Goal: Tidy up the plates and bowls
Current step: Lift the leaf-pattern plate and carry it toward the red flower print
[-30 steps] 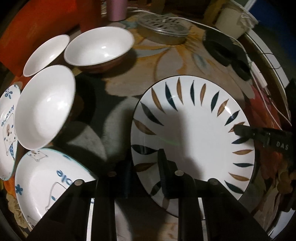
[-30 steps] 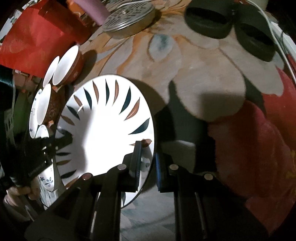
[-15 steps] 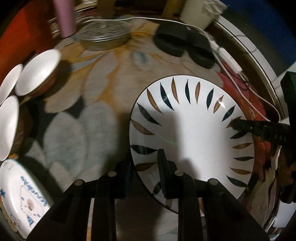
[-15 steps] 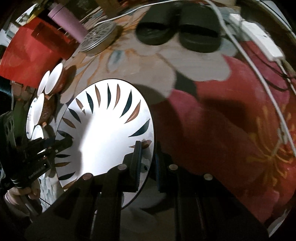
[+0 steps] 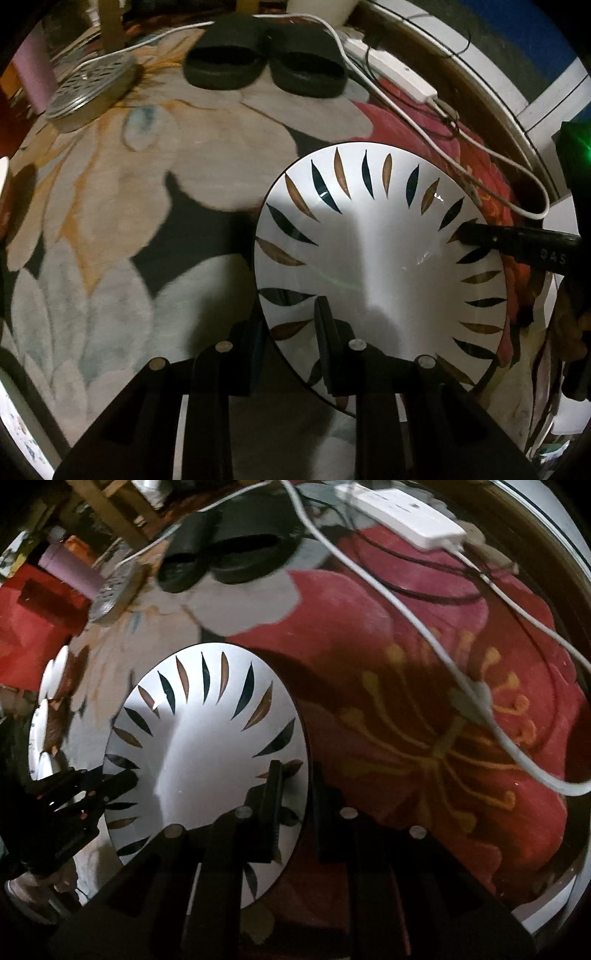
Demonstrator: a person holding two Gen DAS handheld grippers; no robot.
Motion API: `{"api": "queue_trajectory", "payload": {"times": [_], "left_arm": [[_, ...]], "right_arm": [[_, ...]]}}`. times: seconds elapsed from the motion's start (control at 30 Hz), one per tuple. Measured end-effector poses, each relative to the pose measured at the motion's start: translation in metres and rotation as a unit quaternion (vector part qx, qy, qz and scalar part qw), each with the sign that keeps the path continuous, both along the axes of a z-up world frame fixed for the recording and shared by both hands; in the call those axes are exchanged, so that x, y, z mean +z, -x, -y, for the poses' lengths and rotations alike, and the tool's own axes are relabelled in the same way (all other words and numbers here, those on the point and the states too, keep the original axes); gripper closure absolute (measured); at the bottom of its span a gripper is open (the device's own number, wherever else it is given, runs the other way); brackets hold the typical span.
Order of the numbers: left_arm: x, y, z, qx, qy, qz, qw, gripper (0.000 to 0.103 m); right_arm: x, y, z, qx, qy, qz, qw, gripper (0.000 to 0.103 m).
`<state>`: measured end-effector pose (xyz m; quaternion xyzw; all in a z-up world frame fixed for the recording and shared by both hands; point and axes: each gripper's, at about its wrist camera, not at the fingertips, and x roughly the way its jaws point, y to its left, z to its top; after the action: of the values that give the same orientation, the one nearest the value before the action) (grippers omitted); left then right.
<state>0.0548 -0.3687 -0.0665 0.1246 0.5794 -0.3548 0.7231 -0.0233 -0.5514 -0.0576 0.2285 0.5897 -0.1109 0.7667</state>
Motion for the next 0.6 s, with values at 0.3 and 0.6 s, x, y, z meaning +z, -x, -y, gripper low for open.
{"api": "queue_trajectory", "payload": {"times": [0.3, 0.6], "left_arm": [[-0.006, 0.012, 0.011, -0.015, -0.025, 0.028, 0.9992, 0.078], [0.004, 0.014, -0.003, -0.005, -0.022, 0.008, 0.9997, 0.050]], "right_arm": [[-0.016, 0.013, 0.007, -0.009, -0.024, -0.018, 0.999, 0.084], [0.006, 0.009, -0.002, -0.013, 0.018, -0.011, 1.000, 0.042]]}}
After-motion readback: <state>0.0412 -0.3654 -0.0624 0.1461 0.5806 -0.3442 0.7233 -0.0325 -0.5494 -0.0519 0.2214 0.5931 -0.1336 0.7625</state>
